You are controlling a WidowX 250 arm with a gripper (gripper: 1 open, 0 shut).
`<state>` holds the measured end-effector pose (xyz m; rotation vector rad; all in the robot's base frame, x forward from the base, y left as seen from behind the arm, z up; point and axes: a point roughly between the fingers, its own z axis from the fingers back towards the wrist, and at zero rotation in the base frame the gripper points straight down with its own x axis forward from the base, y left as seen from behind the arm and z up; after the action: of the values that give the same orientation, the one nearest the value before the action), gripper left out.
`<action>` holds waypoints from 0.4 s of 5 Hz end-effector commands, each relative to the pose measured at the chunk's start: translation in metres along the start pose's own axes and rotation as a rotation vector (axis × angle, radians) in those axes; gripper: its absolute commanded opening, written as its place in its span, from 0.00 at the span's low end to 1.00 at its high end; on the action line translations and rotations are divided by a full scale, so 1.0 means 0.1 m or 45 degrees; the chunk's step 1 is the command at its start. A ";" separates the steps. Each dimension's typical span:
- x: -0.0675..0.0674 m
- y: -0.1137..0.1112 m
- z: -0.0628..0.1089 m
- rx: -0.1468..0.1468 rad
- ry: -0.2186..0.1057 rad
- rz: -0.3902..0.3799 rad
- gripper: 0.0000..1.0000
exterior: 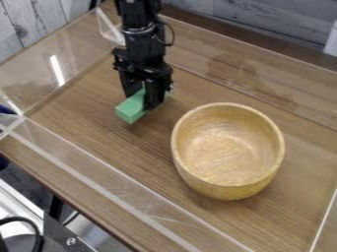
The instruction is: Remove the green block from inside the brown bowl and put it on the table
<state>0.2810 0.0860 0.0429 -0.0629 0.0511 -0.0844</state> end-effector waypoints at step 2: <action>0.10 0.16 0.12 0.043 -0.076 0.037 0.00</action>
<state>0.2795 0.0938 0.0368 -0.0587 0.0574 -0.0604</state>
